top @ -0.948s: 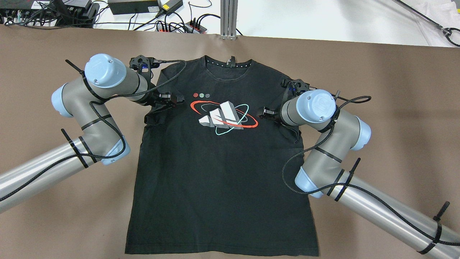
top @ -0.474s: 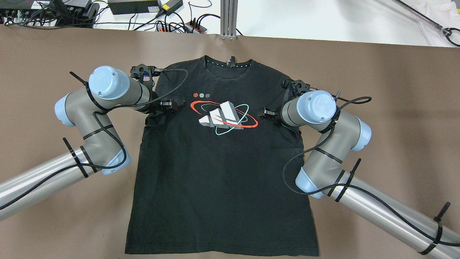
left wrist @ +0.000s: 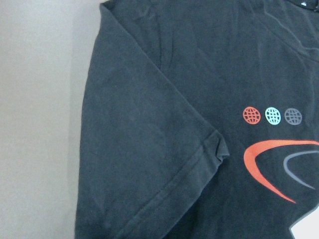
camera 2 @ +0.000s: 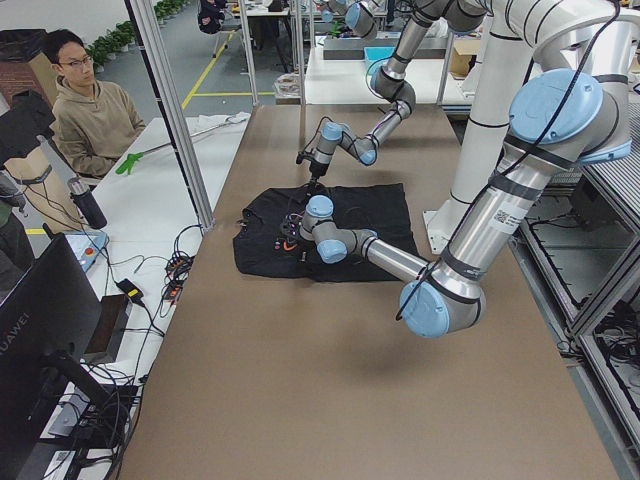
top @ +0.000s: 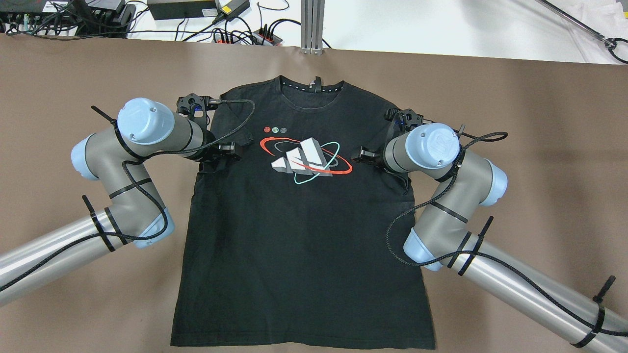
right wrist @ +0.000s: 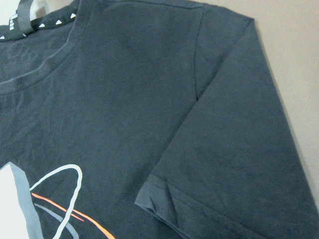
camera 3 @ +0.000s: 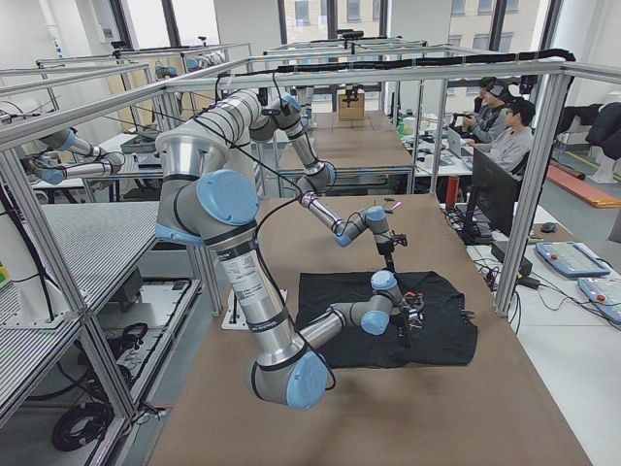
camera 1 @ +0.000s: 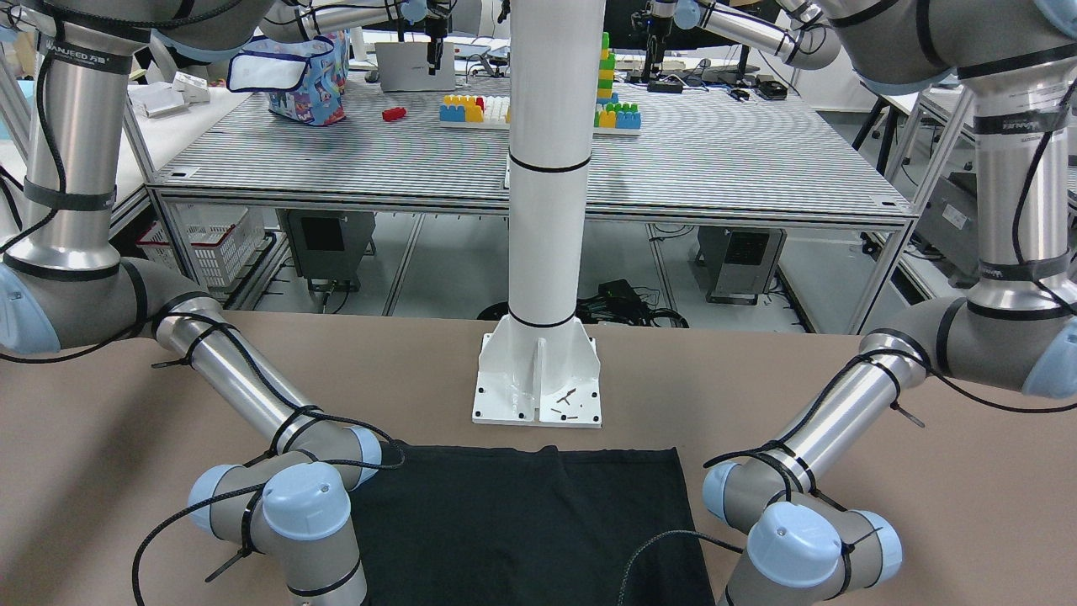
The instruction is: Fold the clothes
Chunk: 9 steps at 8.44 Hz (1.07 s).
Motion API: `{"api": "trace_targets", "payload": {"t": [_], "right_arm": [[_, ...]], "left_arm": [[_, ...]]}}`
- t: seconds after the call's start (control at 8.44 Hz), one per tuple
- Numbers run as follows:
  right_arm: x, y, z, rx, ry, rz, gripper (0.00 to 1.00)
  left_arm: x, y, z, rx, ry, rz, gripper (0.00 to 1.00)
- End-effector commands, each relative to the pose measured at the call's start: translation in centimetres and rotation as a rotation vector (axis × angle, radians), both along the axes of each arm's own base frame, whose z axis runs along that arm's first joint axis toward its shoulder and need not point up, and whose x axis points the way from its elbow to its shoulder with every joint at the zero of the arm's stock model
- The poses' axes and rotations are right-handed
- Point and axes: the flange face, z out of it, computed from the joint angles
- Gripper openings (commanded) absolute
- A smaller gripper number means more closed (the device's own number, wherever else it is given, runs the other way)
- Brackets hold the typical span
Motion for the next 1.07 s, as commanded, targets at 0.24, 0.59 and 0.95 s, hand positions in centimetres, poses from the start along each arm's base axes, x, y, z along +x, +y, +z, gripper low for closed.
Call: {"api": "trace_targets", "payload": {"t": [0.24, 0.59, 0.95], "right_arm": [[-0.8, 1.1, -0.4, 0.007, -0.015, -0.016, 0.95], [2.1, 3.7, 0.2, 0.016, -0.031, -0.023, 0.95], [2.5, 10.8, 1.1, -0.116, -0.119, 0.033, 0.95]], "left_arm": [[1.4, 4.1, 1.1, 0.001, -0.002, 0.002, 0.78], [-1.8, 9.1, 0.8, -0.001, 0.043, 0.013, 0.79], [-4.7, 15.4, -2.1, -0.085, 0.101, -0.015, 0.94]]}}
